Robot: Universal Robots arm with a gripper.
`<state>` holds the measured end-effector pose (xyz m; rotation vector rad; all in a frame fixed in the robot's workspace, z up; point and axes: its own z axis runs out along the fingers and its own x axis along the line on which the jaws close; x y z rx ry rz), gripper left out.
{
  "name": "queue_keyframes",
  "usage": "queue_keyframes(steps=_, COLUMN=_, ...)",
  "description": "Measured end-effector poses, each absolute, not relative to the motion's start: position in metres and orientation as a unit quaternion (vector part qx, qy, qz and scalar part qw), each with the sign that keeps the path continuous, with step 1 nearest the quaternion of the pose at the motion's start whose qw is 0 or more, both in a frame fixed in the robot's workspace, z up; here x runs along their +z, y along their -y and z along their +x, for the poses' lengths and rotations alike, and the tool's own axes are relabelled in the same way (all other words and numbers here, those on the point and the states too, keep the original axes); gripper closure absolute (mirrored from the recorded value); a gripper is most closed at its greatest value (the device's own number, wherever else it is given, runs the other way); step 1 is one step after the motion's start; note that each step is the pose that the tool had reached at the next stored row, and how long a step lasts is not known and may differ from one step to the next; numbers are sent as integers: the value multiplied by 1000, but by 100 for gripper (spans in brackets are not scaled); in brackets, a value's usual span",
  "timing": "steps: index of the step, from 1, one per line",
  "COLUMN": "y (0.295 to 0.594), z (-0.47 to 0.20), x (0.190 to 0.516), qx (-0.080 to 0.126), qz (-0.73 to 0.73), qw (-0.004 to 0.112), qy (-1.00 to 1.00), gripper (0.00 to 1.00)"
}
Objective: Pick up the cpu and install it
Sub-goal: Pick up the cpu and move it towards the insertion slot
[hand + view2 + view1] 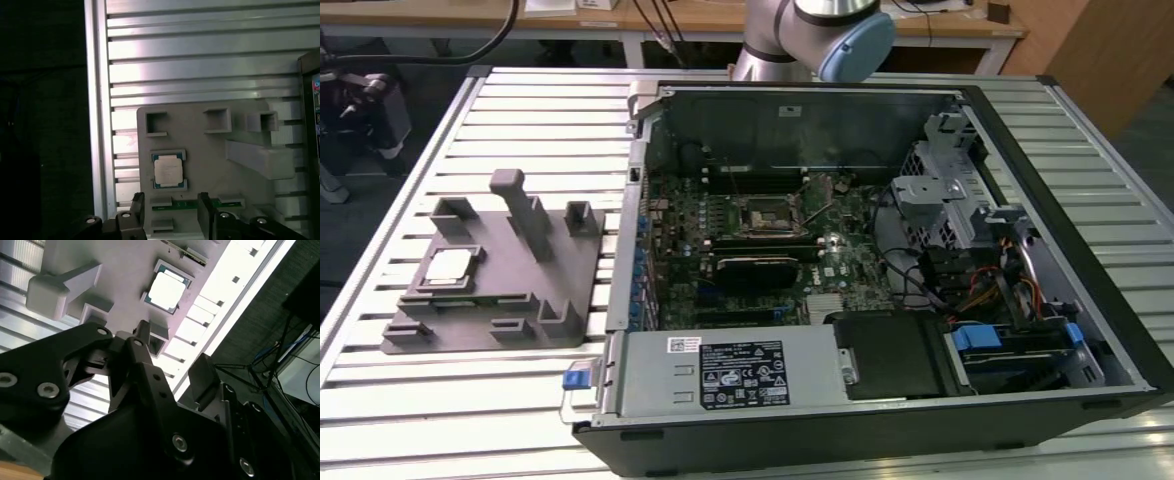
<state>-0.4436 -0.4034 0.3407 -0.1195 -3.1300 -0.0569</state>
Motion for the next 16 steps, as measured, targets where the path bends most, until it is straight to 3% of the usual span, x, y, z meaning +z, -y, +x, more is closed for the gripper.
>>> queue_keyframes(steps=1, y=404, z=-444, x=340, qx=-18, qz=-38, qw=4, qy=999, gripper=42)
queue_keyframes(steps=3, y=404, z=-444, x=338, qx=-18, qz=-38, qw=4, qy=999, gripper=42)
queue_keyframes(steps=4, y=404, z=-444, x=337, qx=-18, qz=-38, qw=4, qy=999, gripper=36)
queue_keyframes(steps=16, y=408, z=-444, x=329, qx=-19, qz=-33, qw=5, qy=999, gripper=36)
